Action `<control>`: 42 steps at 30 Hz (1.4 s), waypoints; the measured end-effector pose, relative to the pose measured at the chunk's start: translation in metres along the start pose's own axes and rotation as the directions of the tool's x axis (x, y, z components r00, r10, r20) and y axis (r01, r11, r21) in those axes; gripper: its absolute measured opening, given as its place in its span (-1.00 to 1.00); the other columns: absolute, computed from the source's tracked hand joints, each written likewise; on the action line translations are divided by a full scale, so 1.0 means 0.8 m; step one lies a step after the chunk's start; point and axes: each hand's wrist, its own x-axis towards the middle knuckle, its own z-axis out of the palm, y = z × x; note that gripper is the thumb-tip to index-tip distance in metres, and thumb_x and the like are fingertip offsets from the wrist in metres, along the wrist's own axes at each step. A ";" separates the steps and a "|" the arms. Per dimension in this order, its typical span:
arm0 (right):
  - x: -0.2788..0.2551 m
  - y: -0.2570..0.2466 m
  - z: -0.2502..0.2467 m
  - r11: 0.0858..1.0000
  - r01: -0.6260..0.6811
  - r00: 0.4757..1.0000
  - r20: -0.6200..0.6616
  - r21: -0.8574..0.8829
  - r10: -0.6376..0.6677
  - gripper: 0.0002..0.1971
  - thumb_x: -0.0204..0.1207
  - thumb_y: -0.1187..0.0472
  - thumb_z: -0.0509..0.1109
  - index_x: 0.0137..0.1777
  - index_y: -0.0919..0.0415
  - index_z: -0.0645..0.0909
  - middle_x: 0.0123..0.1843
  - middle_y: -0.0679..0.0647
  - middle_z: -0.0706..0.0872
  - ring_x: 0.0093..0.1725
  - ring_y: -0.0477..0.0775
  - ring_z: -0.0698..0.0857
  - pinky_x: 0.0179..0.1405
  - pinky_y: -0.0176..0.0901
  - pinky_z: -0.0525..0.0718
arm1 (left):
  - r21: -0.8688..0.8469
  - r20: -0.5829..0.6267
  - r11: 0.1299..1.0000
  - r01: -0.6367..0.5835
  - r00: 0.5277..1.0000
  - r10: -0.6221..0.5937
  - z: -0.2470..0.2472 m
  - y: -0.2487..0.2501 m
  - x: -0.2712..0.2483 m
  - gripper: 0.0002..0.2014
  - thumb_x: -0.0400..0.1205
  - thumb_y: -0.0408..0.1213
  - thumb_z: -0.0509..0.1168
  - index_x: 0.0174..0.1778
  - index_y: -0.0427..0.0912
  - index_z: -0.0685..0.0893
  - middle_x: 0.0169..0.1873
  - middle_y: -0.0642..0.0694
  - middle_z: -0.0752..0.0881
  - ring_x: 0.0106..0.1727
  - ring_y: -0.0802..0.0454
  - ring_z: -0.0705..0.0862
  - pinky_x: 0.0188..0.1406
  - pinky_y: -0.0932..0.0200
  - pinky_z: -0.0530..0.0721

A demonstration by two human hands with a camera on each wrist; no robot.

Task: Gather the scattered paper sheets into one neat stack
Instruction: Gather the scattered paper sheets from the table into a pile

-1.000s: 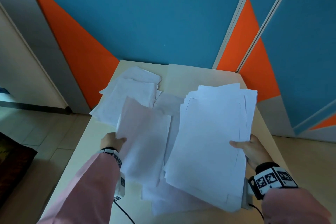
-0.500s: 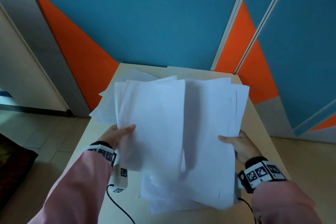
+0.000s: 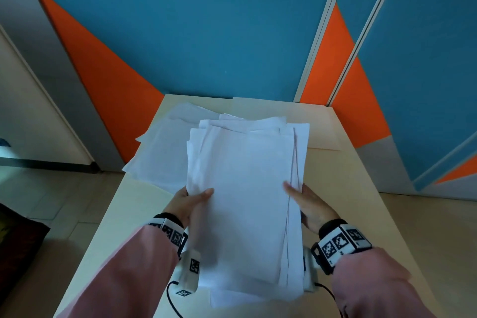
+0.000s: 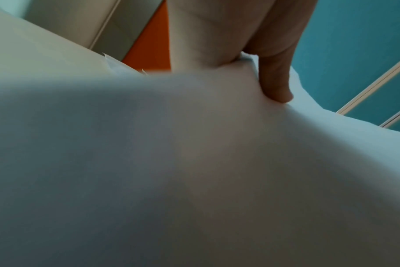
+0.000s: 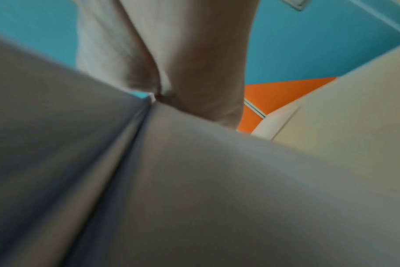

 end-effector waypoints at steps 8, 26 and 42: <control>0.015 -0.001 0.018 0.998 0.021 0.999 0.047 -0.052 -0.019 -0.38 0.20 0.14 0.67 0.24 0.21 0.54 0.27 0.08 0.67 0.30 0.11 0.60 0.45 -0.02 0.43 | -0.072 0.165 0.996 0.057 0.985 -0.045 -0.042 0.007 -0.008 -0.21 -0.34 -0.06 0.74 -0.15 -0.21 0.83 -0.16 -0.19 0.87 -0.23 -0.03 0.86 -0.37 0.20 0.78; 0.082 0.062 0.013 0.765 -0.317 0.890 -0.454 -0.560 0.037 -0.35 0.33 0.01 0.55 0.35 0.33 0.52 0.37 0.30 0.60 0.32 0.31 0.59 0.28 0.04 0.58 | 0.261 -0.586 0.957 0.125 0.808 0.054 -0.173 0.004 -0.012 -0.51 0.53 -0.36 0.40 0.29 -0.61 0.51 0.25 -0.55 0.61 0.25 -0.42 0.61 0.21 -0.13 0.55; 0.079 0.082 0.007 0.724 -0.331 0.861 -0.507 -0.605 -0.030 -0.66 0.48 0.47 0.19 0.21 0.37 0.62 0.14 0.34 0.74 -0.09 0.27 0.65 -0.13 -0.12 0.59 | 0.231 -0.625 0.947 0.225 0.780 -0.033 -0.193 -0.008 -0.022 -0.46 0.52 -0.29 0.42 0.31 -0.61 0.51 0.22 -0.55 0.63 0.22 -0.44 0.63 0.15 -0.12 0.56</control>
